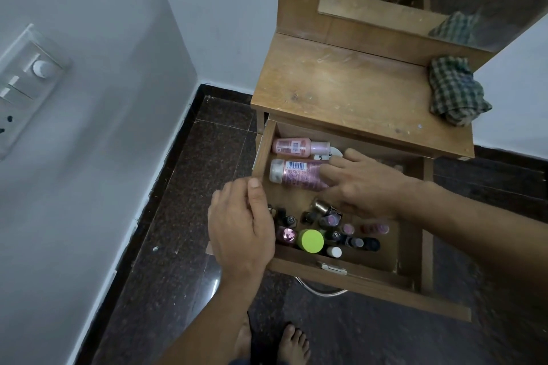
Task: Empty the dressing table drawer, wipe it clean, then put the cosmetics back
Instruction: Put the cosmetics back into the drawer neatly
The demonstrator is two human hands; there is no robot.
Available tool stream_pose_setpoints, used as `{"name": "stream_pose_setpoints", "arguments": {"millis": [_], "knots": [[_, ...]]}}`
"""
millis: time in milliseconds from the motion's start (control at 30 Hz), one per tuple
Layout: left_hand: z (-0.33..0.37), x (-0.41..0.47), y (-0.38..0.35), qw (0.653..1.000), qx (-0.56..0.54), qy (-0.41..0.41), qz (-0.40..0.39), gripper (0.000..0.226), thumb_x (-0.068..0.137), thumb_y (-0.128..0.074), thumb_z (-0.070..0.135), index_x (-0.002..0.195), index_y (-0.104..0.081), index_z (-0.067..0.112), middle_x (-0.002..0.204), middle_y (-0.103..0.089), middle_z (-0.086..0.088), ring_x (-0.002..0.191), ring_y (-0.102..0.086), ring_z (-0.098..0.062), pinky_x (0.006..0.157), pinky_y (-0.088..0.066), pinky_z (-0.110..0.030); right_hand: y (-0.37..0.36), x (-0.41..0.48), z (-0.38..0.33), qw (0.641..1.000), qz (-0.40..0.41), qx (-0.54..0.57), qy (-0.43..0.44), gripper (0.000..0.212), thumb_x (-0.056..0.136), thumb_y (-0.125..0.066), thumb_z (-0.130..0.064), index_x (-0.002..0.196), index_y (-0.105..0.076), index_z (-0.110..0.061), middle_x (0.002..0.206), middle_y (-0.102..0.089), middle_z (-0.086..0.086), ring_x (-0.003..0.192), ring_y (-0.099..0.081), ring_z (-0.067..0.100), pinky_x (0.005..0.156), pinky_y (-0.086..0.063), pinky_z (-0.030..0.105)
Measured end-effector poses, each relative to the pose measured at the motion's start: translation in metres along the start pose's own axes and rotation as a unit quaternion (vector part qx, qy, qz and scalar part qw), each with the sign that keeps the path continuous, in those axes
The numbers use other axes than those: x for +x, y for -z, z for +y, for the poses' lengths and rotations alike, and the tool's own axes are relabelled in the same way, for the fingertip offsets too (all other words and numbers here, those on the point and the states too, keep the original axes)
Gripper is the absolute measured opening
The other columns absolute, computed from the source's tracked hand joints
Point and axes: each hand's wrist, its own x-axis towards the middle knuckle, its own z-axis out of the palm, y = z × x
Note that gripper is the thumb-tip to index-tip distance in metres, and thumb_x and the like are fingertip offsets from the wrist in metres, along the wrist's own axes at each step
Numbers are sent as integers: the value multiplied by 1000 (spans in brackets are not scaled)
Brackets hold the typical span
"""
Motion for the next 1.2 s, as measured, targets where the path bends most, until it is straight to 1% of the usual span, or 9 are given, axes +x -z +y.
{"name": "stream_pose_setpoints", "arguments": {"millis": [100,200,267,467,567,667,800,967,1200], "knots": [[-1,0,0,1000,2,-3,-1,46,106,-29,37,93,-67,16,85,-65,6,80,-48,-10,72,-37,-29,1,7,4,999,-28,-16,23,36,76,-76,-37,111,-70,-32,106,-55,0,97,-50,20,83,-33,40],[0,0,1,1000,-1,-5,-3,47,105,-28,38,95,-68,16,86,-66,6,81,-50,-11,72,-41,-32,4,14,6,999,-30,-28,37,53,78,-74,-37,130,-64,-31,110,-55,-1,100,-51,20,85,-27,41],[2,0,1,1000,-4,-2,-5,48,105,-28,39,95,-68,15,86,-66,6,82,-51,-12,73,-42,-34,5,17,7,998,-39,-38,40,57,81,-71,-37,137,-58,-31,114,-54,0,104,-50,21,87,-23,41],[1,0,0,1000,-2,-10,-12,48,105,-27,41,96,-68,16,87,-66,6,82,-53,-15,74,-44,-38,6,26,7,995,-76,-43,57,68,79,-73,-37,143,-51,-35,124,-48,0,117,-45,22,95,-18,44],[1,-1,0,1000,1,-13,-12,48,105,-27,41,96,-68,16,87,-65,6,81,-53,-15,73,-44,-39,7,31,8,993,-79,-55,71,75,73,-78,-41,143,-50,-36,119,-47,-1,113,-44,22,96,-19,47],[0,-1,0,1000,3,-15,-17,49,106,-26,42,95,-67,16,86,-65,7,81,-53,-15,73,-45,-40,8,35,8,991,-89,-60,79,72,72,-79,-42,139,-54,-37,120,-47,-1,114,-43,22,99,-18,48],[0,-1,0,1000,4,-16,-17,49,105,-26,42,95,-67,17,86,-65,7,81,-53,-15,73,-45,-40,9,37,8,990,-89,-57,96,58,68,-83,-46,123,-65,-39,117,-49,-1,113,-45,23,98,-20,52],[1,-1,1,1000,4,-19,-16,49,105,-27,42,95,-68,16,86,-65,7,81,-53,-15,73,-44,-39,8,32,11,991,-85,-55,91,48,72,-80,-43,116,-67,-31,120,-48,0,114,-43,23,102,-18,52],[0,-1,1,999,7,-24,-22,51,106,-25,43,95,-67,16,86,-64,7,81,-53,-16,73,-44,-41,1,33,8,990,-66,-60,105,66,62,-84,-48,122,-66,-28,116,-48,0,110,-45,23,100,-23,52]]}}
